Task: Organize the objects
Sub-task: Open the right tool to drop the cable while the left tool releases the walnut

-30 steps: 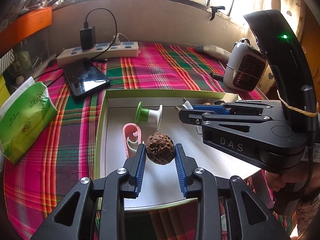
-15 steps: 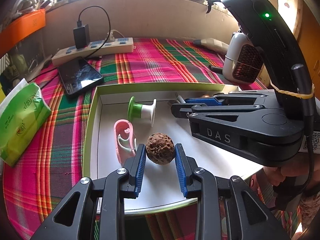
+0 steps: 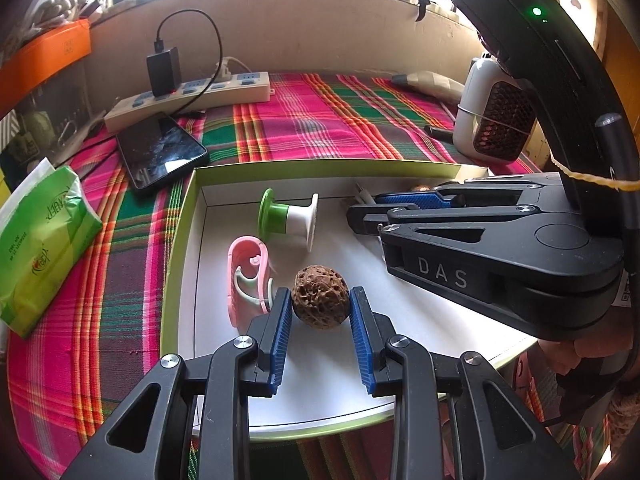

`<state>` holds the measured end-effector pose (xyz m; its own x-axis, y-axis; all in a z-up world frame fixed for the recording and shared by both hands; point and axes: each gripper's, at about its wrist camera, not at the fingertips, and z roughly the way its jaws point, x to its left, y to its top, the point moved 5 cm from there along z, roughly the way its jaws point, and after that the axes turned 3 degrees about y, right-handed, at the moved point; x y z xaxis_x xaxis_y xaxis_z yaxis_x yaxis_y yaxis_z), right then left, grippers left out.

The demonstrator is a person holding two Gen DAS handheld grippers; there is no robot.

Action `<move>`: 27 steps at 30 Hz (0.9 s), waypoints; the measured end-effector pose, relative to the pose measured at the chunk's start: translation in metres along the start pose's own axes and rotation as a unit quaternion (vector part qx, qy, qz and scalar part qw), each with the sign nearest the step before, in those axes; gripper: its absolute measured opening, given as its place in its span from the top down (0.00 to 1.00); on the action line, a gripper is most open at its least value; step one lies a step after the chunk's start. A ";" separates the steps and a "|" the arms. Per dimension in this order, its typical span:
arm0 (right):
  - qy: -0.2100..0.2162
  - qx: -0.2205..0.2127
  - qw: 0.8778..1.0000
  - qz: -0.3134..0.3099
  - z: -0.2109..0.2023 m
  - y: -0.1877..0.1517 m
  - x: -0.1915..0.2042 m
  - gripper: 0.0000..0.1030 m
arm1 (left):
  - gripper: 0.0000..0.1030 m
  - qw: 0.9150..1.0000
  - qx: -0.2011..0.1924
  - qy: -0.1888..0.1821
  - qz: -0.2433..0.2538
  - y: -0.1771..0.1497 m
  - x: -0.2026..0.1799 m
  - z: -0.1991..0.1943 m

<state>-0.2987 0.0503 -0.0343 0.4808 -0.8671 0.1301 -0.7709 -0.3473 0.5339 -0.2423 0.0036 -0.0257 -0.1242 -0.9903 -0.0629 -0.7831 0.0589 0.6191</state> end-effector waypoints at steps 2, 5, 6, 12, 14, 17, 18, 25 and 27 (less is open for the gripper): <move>0.000 0.000 1.000 0.002 0.000 0.000 0.000 0.81 | 0.73 1.000 0.000 0.000 0.000 0.000 0.000 0.000; 0.004 0.001 1.000 0.008 0.001 0.000 -0.002 0.81 | 0.73 1.000 0.000 0.000 -0.001 0.000 0.000 0.000; 0.004 0.001 1.000 0.008 0.001 0.000 -0.002 0.81 | 0.73 1.000 0.000 0.000 0.000 0.000 0.000 0.000; 0.005 0.003 1.000 0.014 0.000 -0.001 -0.003 0.81 | 0.72 1.000 0.001 0.000 0.001 0.000 0.000 0.000; 0.005 0.003 1.000 0.016 -0.001 -0.001 -0.003 0.78 | 0.70 1.000 0.001 -0.002 0.001 -0.001 0.001 -0.001; 0.007 0.002 1.000 0.019 -0.002 -0.003 -0.003 0.66 | 0.69 1.000 0.002 -0.002 0.000 -0.003 0.001 -0.002; 0.006 0.002 1.000 0.019 -0.002 -0.003 -0.003 0.65 | 0.69 1.000 0.002 -0.002 0.000 -0.003 0.001 -0.002; 0.006 -0.003 1.000 0.024 -0.007 -0.004 -0.004 0.65 | 0.68 1.000 0.001 -0.001 -0.001 -0.004 0.000 -0.005; 0.007 -0.005 1.000 0.025 -0.009 -0.005 -0.004 0.65 | 0.68 1.000 -0.002 -0.002 -0.002 -0.005 0.000 -0.009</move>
<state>-0.2930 0.0583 -0.0295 0.4483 -0.8778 0.1686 -0.7898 -0.3006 0.5346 -0.2333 0.0020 -0.0219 -0.1238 -0.9899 -0.0687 -0.7812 0.0545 0.6219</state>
